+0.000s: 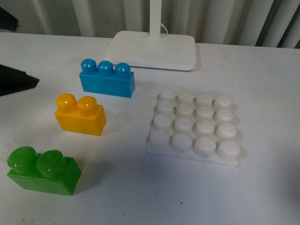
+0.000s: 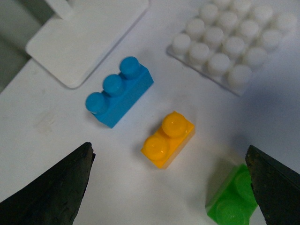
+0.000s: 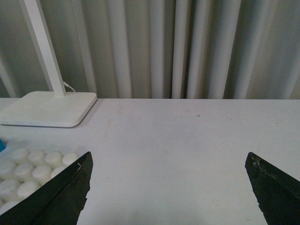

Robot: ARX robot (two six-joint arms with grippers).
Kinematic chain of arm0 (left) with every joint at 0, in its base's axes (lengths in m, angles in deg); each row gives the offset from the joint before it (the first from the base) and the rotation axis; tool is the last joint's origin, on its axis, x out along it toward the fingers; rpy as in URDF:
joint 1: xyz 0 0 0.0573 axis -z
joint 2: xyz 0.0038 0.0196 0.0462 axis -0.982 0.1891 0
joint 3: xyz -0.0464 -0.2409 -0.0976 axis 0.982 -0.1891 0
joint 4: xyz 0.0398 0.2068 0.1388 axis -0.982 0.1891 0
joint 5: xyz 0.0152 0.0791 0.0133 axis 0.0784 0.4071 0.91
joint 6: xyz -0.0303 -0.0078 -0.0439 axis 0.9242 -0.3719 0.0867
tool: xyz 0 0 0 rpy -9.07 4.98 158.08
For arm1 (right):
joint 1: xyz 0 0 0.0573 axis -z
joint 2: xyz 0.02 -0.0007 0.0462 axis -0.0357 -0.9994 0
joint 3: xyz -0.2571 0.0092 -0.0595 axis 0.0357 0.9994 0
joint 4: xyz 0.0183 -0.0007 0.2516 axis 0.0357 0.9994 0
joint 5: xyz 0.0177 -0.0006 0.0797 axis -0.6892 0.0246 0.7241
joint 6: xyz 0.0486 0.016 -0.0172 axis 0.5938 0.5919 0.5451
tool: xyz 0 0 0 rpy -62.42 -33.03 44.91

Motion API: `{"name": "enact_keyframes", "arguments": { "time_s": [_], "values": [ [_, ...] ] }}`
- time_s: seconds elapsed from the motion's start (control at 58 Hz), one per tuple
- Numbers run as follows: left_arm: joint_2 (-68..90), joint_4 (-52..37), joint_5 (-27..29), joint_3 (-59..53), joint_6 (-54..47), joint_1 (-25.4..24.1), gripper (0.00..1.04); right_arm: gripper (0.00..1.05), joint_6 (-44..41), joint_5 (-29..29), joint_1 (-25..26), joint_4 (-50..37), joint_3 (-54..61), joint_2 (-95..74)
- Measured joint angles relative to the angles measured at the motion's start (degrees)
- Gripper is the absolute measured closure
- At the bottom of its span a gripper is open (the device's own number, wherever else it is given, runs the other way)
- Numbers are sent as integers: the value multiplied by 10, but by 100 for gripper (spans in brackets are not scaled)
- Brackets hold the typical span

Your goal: Insert yellow block into base center

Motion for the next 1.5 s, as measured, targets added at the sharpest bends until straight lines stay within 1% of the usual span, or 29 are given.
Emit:
{"name": "enact_keyframes", "arguments": {
  "time_s": [0.121,0.207,0.379,0.483,0.81,0.897,0.983,1.103,1.276,1.379,1.448,1.5],
  "values": [
    [56,71,34,52,-89,17,6,9,0,0,0,0,0,0],
    [90,100,56,83,-127,26,6,9,0,0,0,0,0,0],
    [147,146,90,141,-175,38,6,9,0,0,0,0,0,0],
    [177,164,122,164,-198,48,6,9,0,0,0,0,0,0],
    [245,186,161,211,-227,74,6,9,0,0,0,0,0,0],
    [259,186,180,214,-237,79,6,9,0,0,0,0,0,0],
    [283,181,214,221,-259,83,6,9,0,0,0,0,0,0],
    [304,176,228,229,-273,86,6,9,0,0,0,0,0,0],
    [322,165,228,240,-275,91,6,9,0,0,0,0,0,0],
    [326,170,206,249,-271,97,6,9,0,0,0,0,0,0],
    [326,180,180,259,-268,103,6,9,0,0,0,0,0,0],
    [326,190,174,264,-268,106,6,9,0,0,0,0,0,0]
  ]
}}
